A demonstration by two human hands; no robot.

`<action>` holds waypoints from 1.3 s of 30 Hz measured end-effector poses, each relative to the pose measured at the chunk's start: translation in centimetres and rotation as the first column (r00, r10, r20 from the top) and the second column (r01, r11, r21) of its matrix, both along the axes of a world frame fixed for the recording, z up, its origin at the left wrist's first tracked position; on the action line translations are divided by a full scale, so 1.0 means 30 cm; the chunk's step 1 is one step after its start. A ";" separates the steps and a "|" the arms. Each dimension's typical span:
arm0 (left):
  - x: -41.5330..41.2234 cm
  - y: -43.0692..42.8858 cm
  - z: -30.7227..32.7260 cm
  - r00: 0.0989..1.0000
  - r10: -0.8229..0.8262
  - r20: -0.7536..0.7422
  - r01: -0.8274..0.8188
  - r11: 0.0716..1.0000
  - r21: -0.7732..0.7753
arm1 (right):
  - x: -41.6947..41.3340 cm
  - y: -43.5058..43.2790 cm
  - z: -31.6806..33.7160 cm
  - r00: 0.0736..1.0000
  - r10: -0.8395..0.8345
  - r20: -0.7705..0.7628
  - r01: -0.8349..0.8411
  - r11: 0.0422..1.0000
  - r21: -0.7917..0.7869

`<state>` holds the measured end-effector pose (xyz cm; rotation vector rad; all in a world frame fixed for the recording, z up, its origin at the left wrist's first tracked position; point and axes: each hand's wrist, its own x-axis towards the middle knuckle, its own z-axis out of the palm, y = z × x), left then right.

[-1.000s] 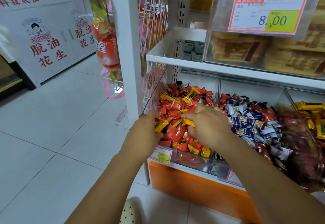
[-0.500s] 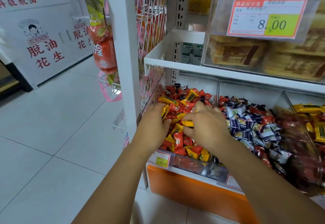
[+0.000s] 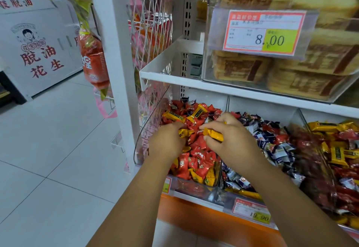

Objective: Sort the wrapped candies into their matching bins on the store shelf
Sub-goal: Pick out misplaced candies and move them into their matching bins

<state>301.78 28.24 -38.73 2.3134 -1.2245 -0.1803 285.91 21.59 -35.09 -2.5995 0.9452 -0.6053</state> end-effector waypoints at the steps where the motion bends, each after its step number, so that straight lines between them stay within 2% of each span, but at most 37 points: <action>1: 0.001 0.004 0.004 0.999 0.015 -0.030 -0.016 0.999 -0.037 | -0.002 0.000 0.001 1.000 0.014 -0.013 -0.014 1.000 -0.005; 5: 0.024 0.052 0.058 0.983 0.020 -0.181 -0.067 0.963 -0.260 | 0.007 0.006 0.010 0.981 0.094 -0.167 -0.108 0.991 -0.078; 8: 0.040 0.114 0.100 0.973 -0.020 -0.232 -0.061 0.940 -0.335 | 0.036 0.020 0.017 0.953 0.128 -0.275 -0.171 0.976 -0.138; 10: 0.040 0.157 0.107 0.971 -0.049 -0.234 -0.025 0.954 -0.300 | 0.067 0.033 0.019 0.935 0.145 -0.323 -0.207 0.964 -0.165; 15: 0.039 0.246 0.092 0.968 -0.065 -0.243 0.007 0.973 -0.232 | 0.130 0.055 -0.014 0.861 0.181 -0.476 -0.258 0.961 -0.102; 20: 0.066 0.266 0.086 0.965 -0.047 -0.256 -0.008 0.977 -0.212 | 0.161 0.050 -0.023 0.839 0.161 -0.520 -0.232 0.970 -0.074; 24: 0.061 0.248 0.087 0.956 -0.059 -0.287 -0.011 0.972 -0.236 | 0.159 0.054 -0.016 0.885 0.104 -0.453 -0.147 0.987 -0.060; 27: 0.046 0.235 0.095 0.953 -0.063 -0.295 -0.025 0.958 -0.284 | 0.139 0.058 -0.006 0.963 0.028 -0.268 -0.053 0.995 -0.087; 30: 0.011 0.223 0.119 0.962 -0.087 -0.260 -0.012 0.935 -0.356 | 0.087 0.080 0.024 0.998 0.003 -0.059 -0.008 0.997 -0.078; 34: -0.113 0.176 0.157 0.960 -0.197 -0.200 0.092 0.893 -0.441 | -0.069 0.103 0.073 0.989 -0.111 0.093 0.114 0.993 -0.030; 39: -0.410 0.041 0.191 0.893 -0.422 -0.160 0.314 0.836 -0.450 | -0.424 0.053 0.098 0.916 -0.388 0.101 0.384 0.921 0.057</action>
